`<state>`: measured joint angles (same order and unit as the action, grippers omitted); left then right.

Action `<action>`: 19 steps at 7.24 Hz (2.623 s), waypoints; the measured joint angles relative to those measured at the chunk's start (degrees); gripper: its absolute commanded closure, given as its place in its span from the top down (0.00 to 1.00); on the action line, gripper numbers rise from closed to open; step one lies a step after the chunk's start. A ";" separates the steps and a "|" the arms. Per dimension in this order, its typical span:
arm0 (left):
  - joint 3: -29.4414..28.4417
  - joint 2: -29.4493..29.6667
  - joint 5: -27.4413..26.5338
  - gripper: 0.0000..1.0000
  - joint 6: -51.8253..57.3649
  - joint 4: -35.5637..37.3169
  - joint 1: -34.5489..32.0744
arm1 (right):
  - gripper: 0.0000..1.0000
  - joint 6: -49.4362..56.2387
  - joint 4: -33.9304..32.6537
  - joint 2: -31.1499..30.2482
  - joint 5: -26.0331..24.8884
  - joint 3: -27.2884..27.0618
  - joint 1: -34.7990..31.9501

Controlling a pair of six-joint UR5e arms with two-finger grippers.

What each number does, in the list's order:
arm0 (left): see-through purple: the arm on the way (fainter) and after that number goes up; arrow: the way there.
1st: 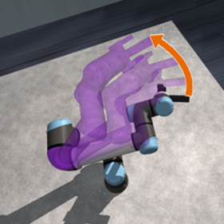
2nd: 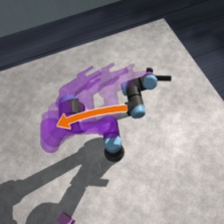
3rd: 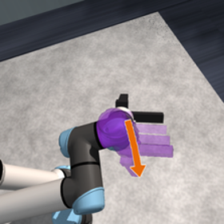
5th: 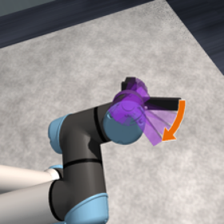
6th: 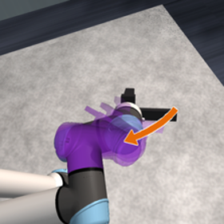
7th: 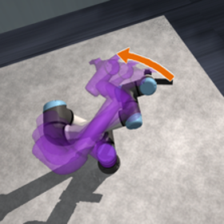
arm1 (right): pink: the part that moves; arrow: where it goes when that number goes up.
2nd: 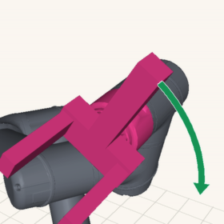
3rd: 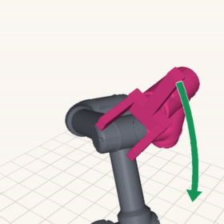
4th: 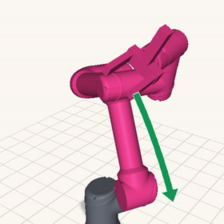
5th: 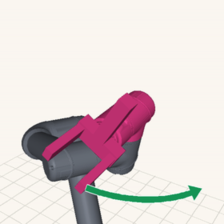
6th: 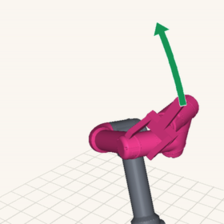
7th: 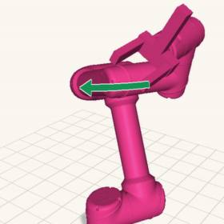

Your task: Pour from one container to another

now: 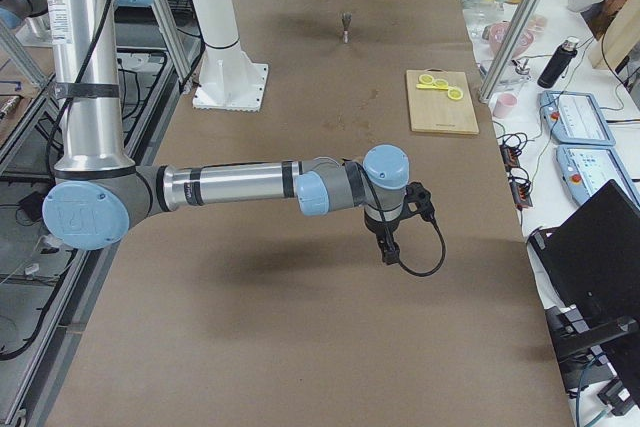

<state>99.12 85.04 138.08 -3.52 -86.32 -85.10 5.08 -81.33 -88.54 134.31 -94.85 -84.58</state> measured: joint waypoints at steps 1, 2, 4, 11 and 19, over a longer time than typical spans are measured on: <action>0.00 0.02 0.02 0.99 0.02 -0.01 0.01 | 1.00 0.00 2.13 0.07 1.05 -0.05 0.05; 0.01 0.03 0.06 0.99 0.03 -0.04 0.02 | 1.00 -0.02 5.31 0.10 3.09 -0.22 0.52; -0.14 0.02 0.09 0.99 0.01 -0.02 -0.02 | 1.00 0.03 14.13 0.26 6.32 -0.23 2.64; -0.10 -0.06 0.09 0.99 0.05 0.01 -0.06 | 0.99 -0.22 40.62 0.84 7.29 2.97 10.14; -1.16 3.64 -0.04 0.99 -9.05 -0.17 1.88 | 0.99 0.33 73.84 4.73 8.95 22.73 22.37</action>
<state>97.96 88.68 138.04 -12.56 -86.49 -83.23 5.41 -7.50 -83.81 143.26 -72.12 -62.22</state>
